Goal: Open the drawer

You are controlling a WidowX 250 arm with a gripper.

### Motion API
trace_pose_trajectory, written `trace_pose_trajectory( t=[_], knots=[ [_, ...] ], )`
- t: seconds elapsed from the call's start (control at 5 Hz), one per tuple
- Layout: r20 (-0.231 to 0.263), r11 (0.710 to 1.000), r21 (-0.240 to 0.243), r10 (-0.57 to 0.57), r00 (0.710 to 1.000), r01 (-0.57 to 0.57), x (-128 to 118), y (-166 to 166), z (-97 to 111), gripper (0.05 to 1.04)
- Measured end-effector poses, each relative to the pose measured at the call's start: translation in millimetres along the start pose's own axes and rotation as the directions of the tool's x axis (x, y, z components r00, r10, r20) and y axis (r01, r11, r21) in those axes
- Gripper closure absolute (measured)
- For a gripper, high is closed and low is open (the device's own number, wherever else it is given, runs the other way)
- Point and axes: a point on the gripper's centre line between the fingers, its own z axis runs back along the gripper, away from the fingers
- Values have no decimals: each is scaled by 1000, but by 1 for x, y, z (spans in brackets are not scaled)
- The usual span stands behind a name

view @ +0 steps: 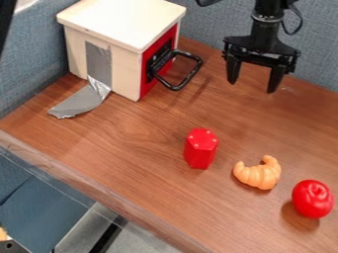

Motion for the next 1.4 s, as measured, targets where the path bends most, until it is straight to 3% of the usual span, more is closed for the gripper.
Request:
trace_pose_trajectory(
  t=[0.2, 0.4, 1.0, 1.4],
  knots=[
    [-23, 999, 11, -44, 999, 44, -3, 4, 0, 83],
    [-36, 995, 69, -70, 997, 72, -6, 15, -4, 83],
    [-29, 969, 218, -113, 993, 117, -4, 40, -5, 83],
    [-26, 954, 272, -124, 992, 127, -2, 49, -3, 83]
  ],
)
